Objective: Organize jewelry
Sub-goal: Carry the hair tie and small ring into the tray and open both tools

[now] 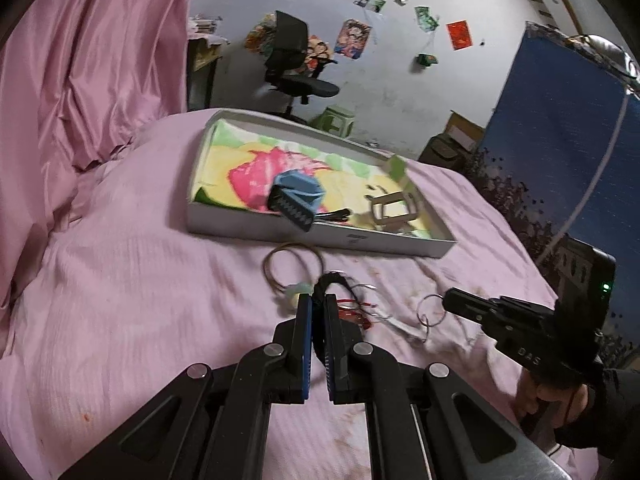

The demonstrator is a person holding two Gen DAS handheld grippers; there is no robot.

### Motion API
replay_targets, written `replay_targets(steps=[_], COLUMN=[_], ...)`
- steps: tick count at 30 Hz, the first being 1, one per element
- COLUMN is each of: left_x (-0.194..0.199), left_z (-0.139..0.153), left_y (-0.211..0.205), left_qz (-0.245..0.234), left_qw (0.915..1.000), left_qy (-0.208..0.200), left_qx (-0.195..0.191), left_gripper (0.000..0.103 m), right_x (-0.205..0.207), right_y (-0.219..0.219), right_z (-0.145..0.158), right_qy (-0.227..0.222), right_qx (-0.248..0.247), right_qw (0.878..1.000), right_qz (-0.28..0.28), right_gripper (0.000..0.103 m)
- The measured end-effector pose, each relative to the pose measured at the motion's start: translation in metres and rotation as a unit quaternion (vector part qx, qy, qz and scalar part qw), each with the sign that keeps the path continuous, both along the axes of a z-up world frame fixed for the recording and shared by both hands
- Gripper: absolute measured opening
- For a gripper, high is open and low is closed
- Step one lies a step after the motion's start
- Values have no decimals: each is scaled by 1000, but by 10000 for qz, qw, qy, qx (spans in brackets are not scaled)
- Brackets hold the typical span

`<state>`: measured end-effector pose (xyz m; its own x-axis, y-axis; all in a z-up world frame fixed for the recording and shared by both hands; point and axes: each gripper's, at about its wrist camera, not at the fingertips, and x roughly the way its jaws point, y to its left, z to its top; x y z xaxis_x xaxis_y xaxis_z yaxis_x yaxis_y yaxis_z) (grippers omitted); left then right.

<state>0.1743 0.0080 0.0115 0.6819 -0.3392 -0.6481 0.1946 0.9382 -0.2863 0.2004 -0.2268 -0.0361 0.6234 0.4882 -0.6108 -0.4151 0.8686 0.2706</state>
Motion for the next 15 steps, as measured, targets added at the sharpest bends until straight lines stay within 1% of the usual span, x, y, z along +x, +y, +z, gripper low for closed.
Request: replay_targets(steps=[4, 8, 11, 15], left_x=[-2, 5, 17, 42], left_z=[7, 12, 18, 27], left_y=[-7, -13, -21, -38], left_qz=[-58, -31, 15, 77], left_qw=[10000, 9999, 9998, 9993], left_qy=[-56, -126, -217, -343], left_qx=[-24, -2, 24, 94], left_gripper=[6, 6, 6, 6], right_x=[-5, -8, -9, -4], right_y=[-8, -15, -21, -29], right_z=[9, 19, 26, 41], right_qy=[-132, -298, -413, -624], right_qx=[9, 69, 104, 105], right_qw=[9999, 9994, 9989, 9975], right_qz=[-71, -157, -210, -327], right_gripper=[2, 2, 2, 2])
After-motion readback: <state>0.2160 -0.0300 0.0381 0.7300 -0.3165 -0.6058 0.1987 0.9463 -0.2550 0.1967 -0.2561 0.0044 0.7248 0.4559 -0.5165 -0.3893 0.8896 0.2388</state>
